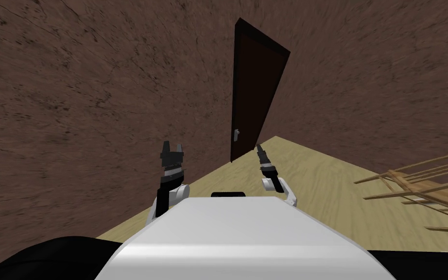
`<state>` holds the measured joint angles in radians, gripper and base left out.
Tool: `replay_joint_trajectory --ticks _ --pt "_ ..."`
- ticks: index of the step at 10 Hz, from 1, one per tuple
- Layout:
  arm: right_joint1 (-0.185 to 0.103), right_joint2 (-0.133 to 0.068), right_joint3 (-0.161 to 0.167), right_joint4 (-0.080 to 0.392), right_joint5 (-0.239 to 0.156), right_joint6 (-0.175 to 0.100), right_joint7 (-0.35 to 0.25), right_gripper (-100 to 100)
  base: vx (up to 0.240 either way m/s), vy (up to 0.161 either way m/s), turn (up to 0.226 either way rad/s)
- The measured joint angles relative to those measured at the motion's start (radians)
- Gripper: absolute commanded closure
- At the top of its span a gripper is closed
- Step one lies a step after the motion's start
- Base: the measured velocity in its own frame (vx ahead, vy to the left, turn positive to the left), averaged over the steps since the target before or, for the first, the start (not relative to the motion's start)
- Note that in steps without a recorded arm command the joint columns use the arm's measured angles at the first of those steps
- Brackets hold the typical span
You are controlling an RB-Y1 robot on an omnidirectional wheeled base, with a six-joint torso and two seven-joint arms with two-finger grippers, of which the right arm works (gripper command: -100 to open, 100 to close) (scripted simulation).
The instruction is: Pull the door open
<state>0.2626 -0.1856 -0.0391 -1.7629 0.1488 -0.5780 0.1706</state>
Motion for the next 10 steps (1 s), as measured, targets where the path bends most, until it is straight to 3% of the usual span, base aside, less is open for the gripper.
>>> replay_joint_trajectory --ticks 8,10 --pt "-0.104 -0.075 0.007 0.217 0.098 -0.053 0.125 -100 0.092 -0.022 0.037" --pt "-0.123 -0.084 0.008 0.259 0.113 -0.066 0.145 -100 0.068 -0.018 0.033"
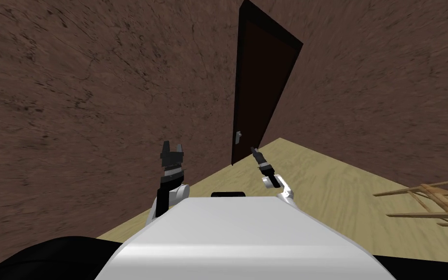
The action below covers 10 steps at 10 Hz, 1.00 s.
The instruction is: Pull the door open
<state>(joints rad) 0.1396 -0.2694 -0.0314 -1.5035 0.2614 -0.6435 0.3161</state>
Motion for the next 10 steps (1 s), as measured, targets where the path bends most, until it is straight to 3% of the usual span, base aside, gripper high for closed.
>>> replay_joint_trajectory --ticks 10 --pt "-0.121 -0.085 0.008 0.256 0.115 -0.062 0.147 -100 0.092 -0.026 0.036"
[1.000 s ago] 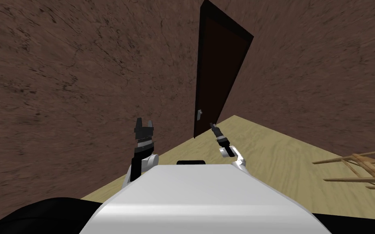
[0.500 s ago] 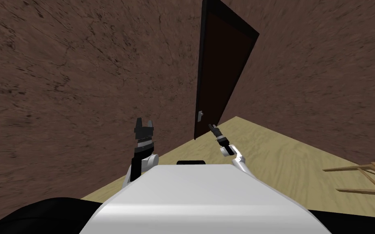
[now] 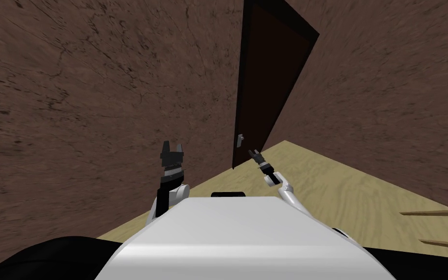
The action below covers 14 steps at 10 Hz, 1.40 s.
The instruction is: Pull the door open
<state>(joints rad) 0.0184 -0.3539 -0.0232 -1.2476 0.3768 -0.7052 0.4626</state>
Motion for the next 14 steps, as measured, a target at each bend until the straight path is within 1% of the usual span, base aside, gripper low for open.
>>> replay_joint_trajectory --ticks 2,4,6,7,9,11,12,14 --pt "-0.018 -0.011 0.000 0.034 0.011 -0.009 0.015 -100 0.058 -0.023 0.025" --pt "-0.039 -0.024 0.001 0.079 0.031 -0.020 0.039 -100 0.082 -0.026 0.033" --pt "-0.068 -0.039 0.001 0.139 0.049 -0.038 0.066 -100 0.127 -0.034 0.042" --pt "-0.085 -0.046 0.001 0.177 0.064 -0.049 0.087 -100 0.161 -0.049 0.064" --pt "-0.111 -0.067 0.004 0.233 0.092 -0.064 0.123 -100 0.137 -0.051 0.037" --pt "-0.133 -0.083 0.005 0.279 0.114 -0.073 0.150 -100 0.104 -0.028 0.034" --pt "-0.141 -0.093 0.008 0.292 0.125 -0.074 0.159 -100 0.088 -0.029 0.019" --pt "-0.159 -0.101 0.008 0.329 0.138 -0.082 0.177 -100 0.068 -0.019 0.022"
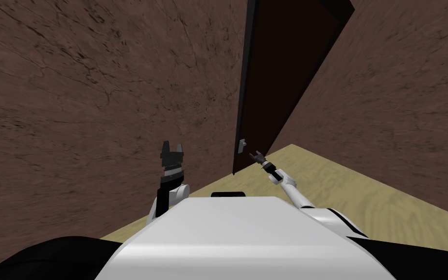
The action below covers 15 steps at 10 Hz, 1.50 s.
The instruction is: Pull the door open
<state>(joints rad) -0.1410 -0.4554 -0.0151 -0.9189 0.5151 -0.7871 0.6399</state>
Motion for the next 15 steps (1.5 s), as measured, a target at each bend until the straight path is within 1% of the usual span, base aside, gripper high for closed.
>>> replay_joint_trajectory --ticks 2,3,9,10,11,15 --pt "-0.015 -0.009 0.001 0.034 0.015 -0.009 0.020 -100 0.052 -0.019 0.017" --pt "-0.016 -0.010 0.001 0.036 0.016 -0.010 0.022 -100 0.116 0.039 0.045" --pt "-0.033 0.012 -0.008 0.051 0.012 0.016 0.044 -100 0.196 0.046 0.049" --pt "-0.035 0.015 -0.010 0.051 0.012 0.020 0.047 -100 0.078 0.021 0.009" --pt "-0.035 0.016 -0.010 0.051 0.012 0.021 0.048 100 -0.018 -0.009 0.003" --pt "-0.035 0.016 -0.008 0.052 0.013 0.021 0.048 100 -0.015 -0.004 0.000"
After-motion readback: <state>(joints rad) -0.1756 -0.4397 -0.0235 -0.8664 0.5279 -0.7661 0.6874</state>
